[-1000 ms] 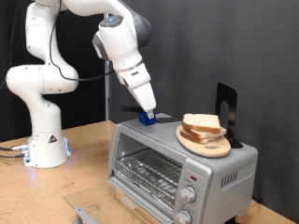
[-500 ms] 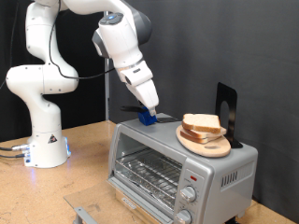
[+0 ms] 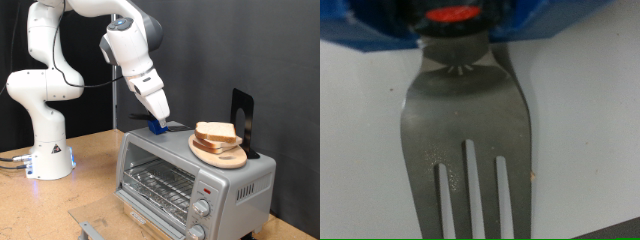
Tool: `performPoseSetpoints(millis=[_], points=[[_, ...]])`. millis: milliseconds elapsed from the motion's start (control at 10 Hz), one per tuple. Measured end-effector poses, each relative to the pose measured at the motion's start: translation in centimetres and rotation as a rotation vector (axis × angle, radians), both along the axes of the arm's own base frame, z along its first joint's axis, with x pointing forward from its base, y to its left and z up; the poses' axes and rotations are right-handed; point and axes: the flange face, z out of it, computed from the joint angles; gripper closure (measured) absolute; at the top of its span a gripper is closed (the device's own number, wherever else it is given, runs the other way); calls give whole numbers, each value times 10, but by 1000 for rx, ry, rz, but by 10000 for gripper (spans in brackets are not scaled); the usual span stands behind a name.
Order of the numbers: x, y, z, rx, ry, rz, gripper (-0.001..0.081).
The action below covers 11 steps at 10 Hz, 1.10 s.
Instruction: Make a piece of toast with the oven
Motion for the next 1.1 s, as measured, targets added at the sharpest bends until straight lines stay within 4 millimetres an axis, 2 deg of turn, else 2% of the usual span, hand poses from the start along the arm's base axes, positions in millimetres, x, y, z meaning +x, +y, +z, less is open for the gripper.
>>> performPoseSetpoints(millis=[1100], points=[[-7, 10, -15, 11, -40, -25, 1]])
